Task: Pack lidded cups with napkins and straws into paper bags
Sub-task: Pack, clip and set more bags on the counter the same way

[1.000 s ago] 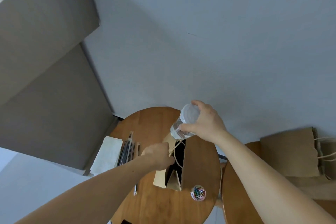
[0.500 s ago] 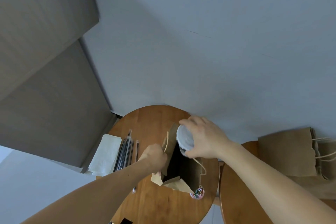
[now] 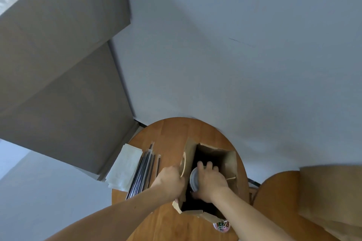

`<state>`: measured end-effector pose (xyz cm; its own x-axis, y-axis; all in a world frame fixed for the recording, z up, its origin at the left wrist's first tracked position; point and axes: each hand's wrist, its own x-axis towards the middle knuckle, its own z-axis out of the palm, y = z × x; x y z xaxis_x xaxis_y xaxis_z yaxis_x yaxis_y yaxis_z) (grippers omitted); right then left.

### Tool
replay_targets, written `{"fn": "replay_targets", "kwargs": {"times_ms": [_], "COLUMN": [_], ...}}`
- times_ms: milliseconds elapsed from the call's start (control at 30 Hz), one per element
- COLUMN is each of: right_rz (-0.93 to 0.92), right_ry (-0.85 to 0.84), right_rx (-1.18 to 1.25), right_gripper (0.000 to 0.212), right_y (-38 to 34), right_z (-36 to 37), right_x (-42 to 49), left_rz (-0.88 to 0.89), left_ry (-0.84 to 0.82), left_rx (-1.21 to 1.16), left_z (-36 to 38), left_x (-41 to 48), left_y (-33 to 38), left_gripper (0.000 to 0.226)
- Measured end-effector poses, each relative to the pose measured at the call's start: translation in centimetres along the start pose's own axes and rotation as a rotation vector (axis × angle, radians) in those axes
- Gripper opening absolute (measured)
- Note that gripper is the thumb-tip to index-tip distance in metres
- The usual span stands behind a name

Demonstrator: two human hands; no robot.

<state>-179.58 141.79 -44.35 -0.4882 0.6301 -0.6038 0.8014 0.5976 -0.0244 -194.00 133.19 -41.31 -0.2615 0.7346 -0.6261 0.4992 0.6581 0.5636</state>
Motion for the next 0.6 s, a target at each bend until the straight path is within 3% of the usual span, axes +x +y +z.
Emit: {"fn": "replay_targets", "kwargs": {"times_ms": [400, 600], "right_rz": [0.056, 0.064], "right_ry": [0.04, -0.002], "right_rx": [-0.004, 0.104], "right_gripper": [0.073, 0.085], "right_y": [-1.4, -1.2], "right_z": [7.1, 5.8], "right_x": [5.1, 3.9], "left_rz": [0.05, 0.102], "left_ry": [0.054, 0.038], "left_rx": [0.185, 0.202], "left_z": [-0.1, -0.2], "left_x": [0.4, 0.2], "left_y": [-0.6, -0.3], "left_gripper": [0.025, 0.026]}}
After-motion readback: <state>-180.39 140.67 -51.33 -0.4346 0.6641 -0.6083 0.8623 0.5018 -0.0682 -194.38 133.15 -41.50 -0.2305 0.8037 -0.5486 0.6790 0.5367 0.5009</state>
